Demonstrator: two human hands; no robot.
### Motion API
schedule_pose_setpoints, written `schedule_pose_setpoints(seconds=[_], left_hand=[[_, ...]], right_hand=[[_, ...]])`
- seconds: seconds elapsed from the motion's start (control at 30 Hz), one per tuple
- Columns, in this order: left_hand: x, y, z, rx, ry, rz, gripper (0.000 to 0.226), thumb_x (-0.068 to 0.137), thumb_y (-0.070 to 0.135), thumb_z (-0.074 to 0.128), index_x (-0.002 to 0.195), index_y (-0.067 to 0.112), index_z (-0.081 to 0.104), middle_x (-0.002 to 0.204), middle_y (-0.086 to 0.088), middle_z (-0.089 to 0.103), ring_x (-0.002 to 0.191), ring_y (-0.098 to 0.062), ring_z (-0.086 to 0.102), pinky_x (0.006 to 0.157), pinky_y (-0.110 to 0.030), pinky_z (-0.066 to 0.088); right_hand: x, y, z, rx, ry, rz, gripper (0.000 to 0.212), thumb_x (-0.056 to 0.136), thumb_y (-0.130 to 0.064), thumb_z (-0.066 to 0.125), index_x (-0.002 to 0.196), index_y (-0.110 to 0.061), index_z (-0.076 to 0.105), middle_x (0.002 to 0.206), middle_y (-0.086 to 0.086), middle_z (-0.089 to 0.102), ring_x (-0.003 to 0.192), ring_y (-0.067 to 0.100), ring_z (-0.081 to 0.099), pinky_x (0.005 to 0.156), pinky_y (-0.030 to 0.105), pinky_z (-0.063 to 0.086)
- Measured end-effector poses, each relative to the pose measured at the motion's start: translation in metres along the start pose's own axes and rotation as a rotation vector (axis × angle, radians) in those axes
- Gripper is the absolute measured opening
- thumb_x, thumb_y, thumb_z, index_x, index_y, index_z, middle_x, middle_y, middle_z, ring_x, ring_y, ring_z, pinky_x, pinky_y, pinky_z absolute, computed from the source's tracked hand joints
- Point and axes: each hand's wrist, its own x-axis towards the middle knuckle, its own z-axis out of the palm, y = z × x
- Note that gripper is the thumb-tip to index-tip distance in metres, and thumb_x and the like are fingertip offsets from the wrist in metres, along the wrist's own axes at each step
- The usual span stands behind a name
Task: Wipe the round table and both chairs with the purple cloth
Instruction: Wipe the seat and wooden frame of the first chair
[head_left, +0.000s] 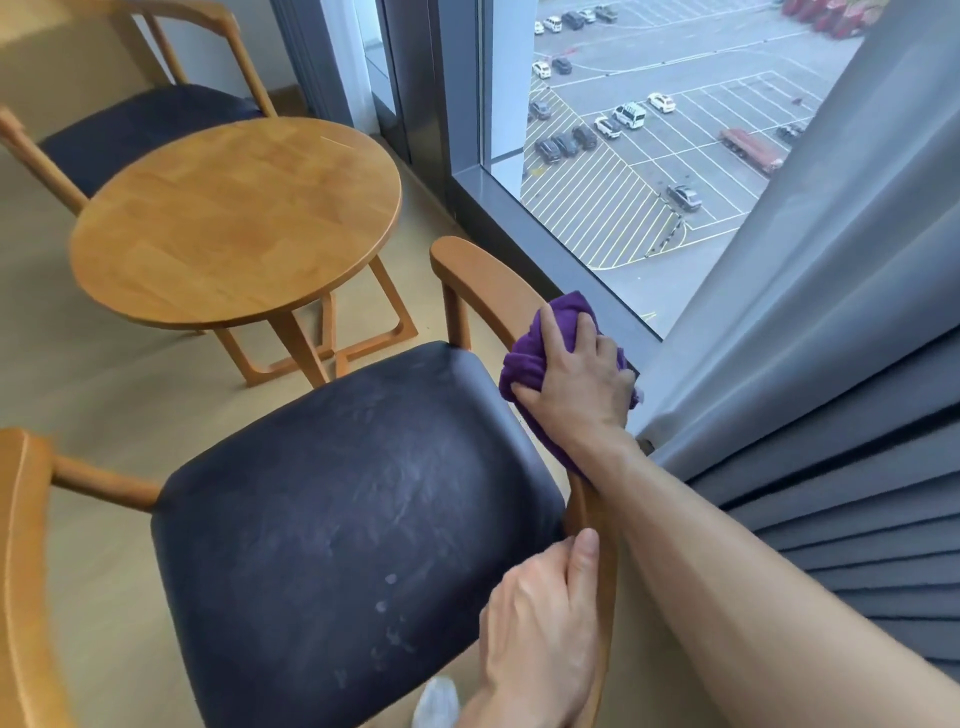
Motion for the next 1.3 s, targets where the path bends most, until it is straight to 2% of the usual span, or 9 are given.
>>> schedule_pose_setpoints(seconds=[0.07, 0.17, 0.43, 0.57, 0.67, 0.8, 0.97, 1.13, 1.3], left_hand=[[0.003, 0.000, 0.002, 0.041, -0.006, -0.041, 0.062, 0.092, 0.072, 0.011, 0.120, 0.040, 0.055, 0.119, 0.010, 0.066, 0.114, -0.018, 0.058, 0.090, -0.032, 0.043], [0.013, -0.002, 0.001, 0.063, -0.018, -0.130, 0.048, 0.096, 0.069, 0.019, 0.121, 0.041, 0.049, 0.121, 0.009, 0.063, 0.114, -0.018, 0.057, 0.090, -0.030, 0.043], [0.102, 0.010, -0.036, -0.131, -0.043, -0.071, 0.064, 0.101, 0.057, 0.012, 0.110, 0.024, 0.066, 0.104, 0.000, 0.068, 0.105, -0.026, 0.062, 0.095, -0.043, 0.047], [0.153, 0.022, -0.054, -0.124, 0.116, 0.003, 0.061, 0.099, 0.054, 0.007, 0.115, 0.026, 0.059, 0.110, -0.007, 0.066, 0.108, -0.034, 0.059, 0.085, -0.043, 0.045], [0.187, 0.028, -0.068, -0.209, 0.270, 0.044, 0.055, 0.104, 0.050, 0.015, 0.104, 0.021, 0.062, 0.109, -0.005, 0.065, 0.105, -0.026, 0.061, 0.083, -0.039, 0.046], [0.224, 0.030, -0.091, -0.177, 0.447, 0.095, 0.047, 0.105, 0.046, 0.022, 0.112, 0.017, 0.059, 0.110, -0.002, 0.058, 0.103, -0.019, 0.056, 0.084, -0.035, 0.045], [0.275, 0.019, -0.133, -0.017, 0.689, 0.207, 0.022, 0.104, 0.035, 0.036, 0.109, 0.020, 0.052, 0.113, -0.001, 0.052, 0.100, -0.015, 0.048, 0.082, -0.029, 0.037], [0.310, 0.017, -0.157, 0.179, 0.707, 0.365, 0.032, 0.102, 0.039, 0.034, 0.114, 0.023, 0.059, 0.120, -0.002, 0.056, 0.109, -0.021, 0.050, 0.083, -0.028, 0.026], [0.320, 0.019, -0.165, 0.279, 0.523, 0.429, 0.050, 0.104, 0.041, 0.023, 0.096, 0.016, 0.066, 0.111, -0.005, 0.068, 0.108, -0.026, 0.055, 0.094, -0.040, 0.035]], right_hand=[[0.016, -0.005, 0.003, -0.034, 0.020, -0.028, 0.090, 0.085, -0.063, 0.056, 0.156, -0.033, 0.011, 0.154, 0.012, 0.027, 0.132, 0.038, 0.039, 0.095, 0.054, 0.044], [0.043, -0.014, 0.005, -0.043, 0.025, -0.074, 0.087, 0.083, -0.065, 0.055, 0.154, -0.032, 0.017, 0.148, 0.012, 0.035, 0.124, 0.038, 0.045, 0.090, 0.052, 0.046], [0.101, -0.036, 0.015, -0.017, 0.047, -0.156, 0.088, 0.074, -0.074, 0.053, 0.147, -0.035, 0.025, 0.134, 0.009, 0.047, 0.114, 0.035, 0.051, 0.084, 0.049, 0.048], [0.120, -0.042, 0.018, 0.022, 0.065, -0.190, 0.085, 0.069, -0.078, 0.049, 0.141, -0.037, 0.032, 0.125, 0.005, 0.052, 0.108, 0.032, 0.055, 0.076, 0.041, 0.044], [0.135, -0.048, 0.019, 0.075, 0.065, -0.199, 0.082, 0.066, -0.083, 0.047, 0.136, -0.039, 0.037, 0.113, 0.001, 0.054, 0.100, 0.028, 0.057, 0.071, 0.036, 0.036], [0.158, -0.058, 0.018, 0.178, -0.007, -0.200, 0.079, 0.063, -0.087, 0.046, 0.129, -0.043, 0.040, 0.098, -0.006, 0.050, 0.085, 0.022, 0.050, 0.072, 0.035, 0.036], [0.185, -0.071, 0.022, 0.228, -0.018, -0.174, 0.055, 0.076, -0.074, 0.045, 0.117, -0.038, 0.048, 0.090, -0.006, 0.055, 0.085, 0.022, 0.054, 0.070, 0.034, 0.037], [0.181, -0.056, 0.020, 0.351, -0.038, -0.103, 0.055, 0.074, -0.080, 0.040, 0.088, -0.028, 0.049, 0.071, -0.010, 0.051, 0.077, 0.023, 0.054, 0.063, 0.035, 0.040], [0.134, -0.008, 0.018, 0.414, -0.035, -0.001, 0.055, 0.075, -0.080, 0.047, 0.080, -0.025, 0.048, 0.070, -0.010, 0.052, 0.077, 0.024, 0.054, 0.068, 0.038, 0.043]])
